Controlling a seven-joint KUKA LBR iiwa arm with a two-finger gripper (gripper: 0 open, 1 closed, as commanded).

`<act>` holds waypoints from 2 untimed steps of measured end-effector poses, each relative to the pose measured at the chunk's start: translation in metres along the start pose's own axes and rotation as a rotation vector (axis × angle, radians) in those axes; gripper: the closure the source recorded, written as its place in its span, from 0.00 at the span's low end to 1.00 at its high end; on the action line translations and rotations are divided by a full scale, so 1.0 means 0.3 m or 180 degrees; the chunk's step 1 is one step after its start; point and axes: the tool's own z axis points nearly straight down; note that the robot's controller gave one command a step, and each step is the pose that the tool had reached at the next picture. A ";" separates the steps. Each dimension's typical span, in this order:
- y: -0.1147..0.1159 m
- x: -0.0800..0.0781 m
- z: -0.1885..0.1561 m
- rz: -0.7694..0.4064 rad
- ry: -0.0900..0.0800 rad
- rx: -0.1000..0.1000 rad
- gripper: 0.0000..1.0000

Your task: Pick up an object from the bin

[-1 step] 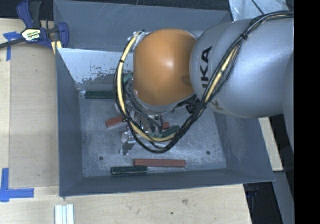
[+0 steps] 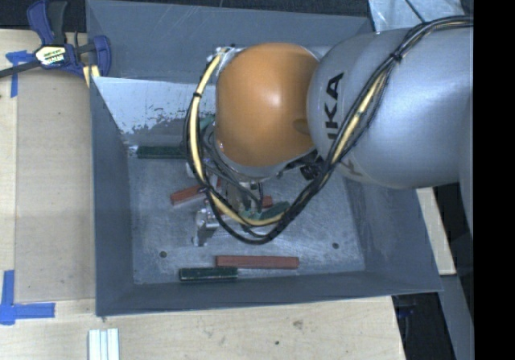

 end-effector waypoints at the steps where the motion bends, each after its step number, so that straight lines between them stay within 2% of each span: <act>1: -0.092 -0.061 0.178 0.0142 -0.0020 -0.0007 0.00; 2: -0.086 -0.259 0.262 0.0053 0.0001 0.0005 0.00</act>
Offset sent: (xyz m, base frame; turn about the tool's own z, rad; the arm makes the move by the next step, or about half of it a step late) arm 0.0881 -0.0226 -0.0827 0.0074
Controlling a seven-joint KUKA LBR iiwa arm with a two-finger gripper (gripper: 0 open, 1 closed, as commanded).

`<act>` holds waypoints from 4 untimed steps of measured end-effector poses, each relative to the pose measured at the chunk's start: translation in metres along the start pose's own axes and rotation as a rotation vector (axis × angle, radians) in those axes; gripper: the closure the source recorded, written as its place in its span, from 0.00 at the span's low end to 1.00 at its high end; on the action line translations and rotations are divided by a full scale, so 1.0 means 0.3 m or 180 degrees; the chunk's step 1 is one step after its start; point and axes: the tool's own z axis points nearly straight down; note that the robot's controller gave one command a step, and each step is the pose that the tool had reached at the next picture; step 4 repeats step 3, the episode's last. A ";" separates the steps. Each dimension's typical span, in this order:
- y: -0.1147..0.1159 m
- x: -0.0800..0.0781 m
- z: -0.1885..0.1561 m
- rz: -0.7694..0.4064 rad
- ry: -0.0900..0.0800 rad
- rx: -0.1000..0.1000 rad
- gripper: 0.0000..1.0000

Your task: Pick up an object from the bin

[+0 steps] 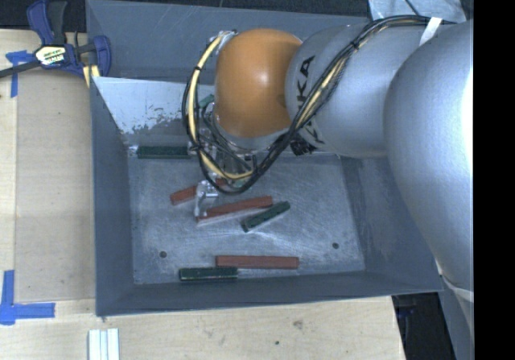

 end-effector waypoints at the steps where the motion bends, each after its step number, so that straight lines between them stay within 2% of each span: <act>1: -0.087 0.008 0.159 -0.0074 -0.0031 -0.0025 1.00; 2: -0.087 0.008 0.159 -0.0073 -0.0031 -0.0025 1.00; 3: -0.078 -0.081 -0.238 -0.0205 -0.0003 -0.0004 1.00; 4: -0.078 -0.081 -0.238 -0.0205 -0.0003 -0.0004 1.00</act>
Offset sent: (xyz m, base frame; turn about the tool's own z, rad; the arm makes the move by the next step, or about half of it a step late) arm 0.0000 0.0000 0.0000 0.0000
